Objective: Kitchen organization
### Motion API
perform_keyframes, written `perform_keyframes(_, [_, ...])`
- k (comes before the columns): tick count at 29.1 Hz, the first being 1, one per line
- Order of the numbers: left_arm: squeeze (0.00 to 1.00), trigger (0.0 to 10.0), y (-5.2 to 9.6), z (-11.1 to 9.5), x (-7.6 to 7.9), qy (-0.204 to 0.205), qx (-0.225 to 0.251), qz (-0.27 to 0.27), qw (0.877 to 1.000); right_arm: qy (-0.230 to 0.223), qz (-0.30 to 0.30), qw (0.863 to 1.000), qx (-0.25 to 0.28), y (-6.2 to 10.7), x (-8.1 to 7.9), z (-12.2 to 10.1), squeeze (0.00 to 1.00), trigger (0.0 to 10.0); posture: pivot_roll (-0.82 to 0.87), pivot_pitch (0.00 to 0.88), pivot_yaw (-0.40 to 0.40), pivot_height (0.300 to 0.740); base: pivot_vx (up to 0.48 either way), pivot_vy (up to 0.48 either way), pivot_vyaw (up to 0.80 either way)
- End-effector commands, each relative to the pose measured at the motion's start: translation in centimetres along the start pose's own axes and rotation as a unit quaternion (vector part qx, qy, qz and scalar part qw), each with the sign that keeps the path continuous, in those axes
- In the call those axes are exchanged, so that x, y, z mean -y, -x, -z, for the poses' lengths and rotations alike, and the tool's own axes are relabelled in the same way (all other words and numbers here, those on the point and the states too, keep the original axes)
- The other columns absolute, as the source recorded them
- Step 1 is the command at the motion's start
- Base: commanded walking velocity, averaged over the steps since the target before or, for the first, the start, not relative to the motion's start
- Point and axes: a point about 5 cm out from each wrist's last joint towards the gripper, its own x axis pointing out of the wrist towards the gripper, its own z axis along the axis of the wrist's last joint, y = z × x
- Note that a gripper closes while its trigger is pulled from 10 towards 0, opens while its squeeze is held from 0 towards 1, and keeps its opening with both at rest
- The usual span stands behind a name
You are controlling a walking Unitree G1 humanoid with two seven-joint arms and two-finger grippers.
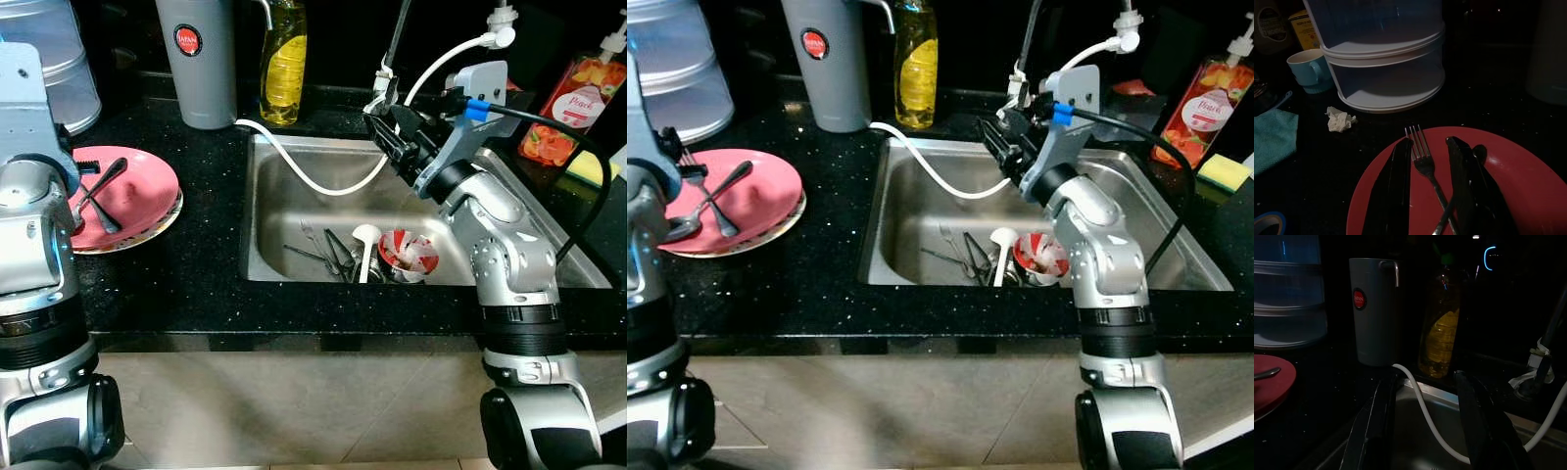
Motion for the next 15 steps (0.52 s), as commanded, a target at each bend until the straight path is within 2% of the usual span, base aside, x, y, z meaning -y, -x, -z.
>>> perform_keyframes(1, [0.00, 10.0, -0.1, -0.1, 0.2, 0.007, 0.000, 0.001, 1.000, 0.003, 0.000, 1.000, 0.005, -0.2, 0.0, -0.2, 0.00, 10.0, 0.28, 0.000, -0.073, 0.740, 0.000, 0.000, 0.00])
perform_keyframes(5, [0.00, 10.0, -0.4, 0.2, -0.1, 0.033, -0.016, -0.017, 0.999, 0.003, 0.003, 1.000, 0.007, 0.1, 0.0, -0.2, 0.00, 10.0, 0.26, 0.000, -0.061, 0.740, 0.000, 0.000, 0.00])
perform_keyframes(10, [0.00, 10.0, -0.7, 0.4, 0.0, 0.018, -0.019, -0.025, 0.999, 0.008, 0.008, 1.000, 0.004, 0.3, 0.3, -0.2, 0.00, 10.0, 0.26, 0.000, -0.052, 0.740, 0.000, 0.000, 0.00])
perform_keyframes(13, [0.00, 10.0, -0.8, 1.5, 1.1, 0.016, -0.057, 0.026, 0.998, 0.008, 0.008, 1.000, 0.002, 0.3, 0.3, -0.1, 0.00, 10.0, 0.26, 0.000, -0.053, 0.740, 0.000, 0.000, 0.00])
perform_keyframes(15, [0.00, 10.0, -0.7, 1.7, 1.6, 0.022, -0.065, 0.047, 0.997, 0.010, 0.004, 1.000, -0.003, 0.2, 0.2, 0.0, 0.00, 10.0, 0.26, 0.000, -0.053, 0.740, 0.000, 0.000, 0.00])
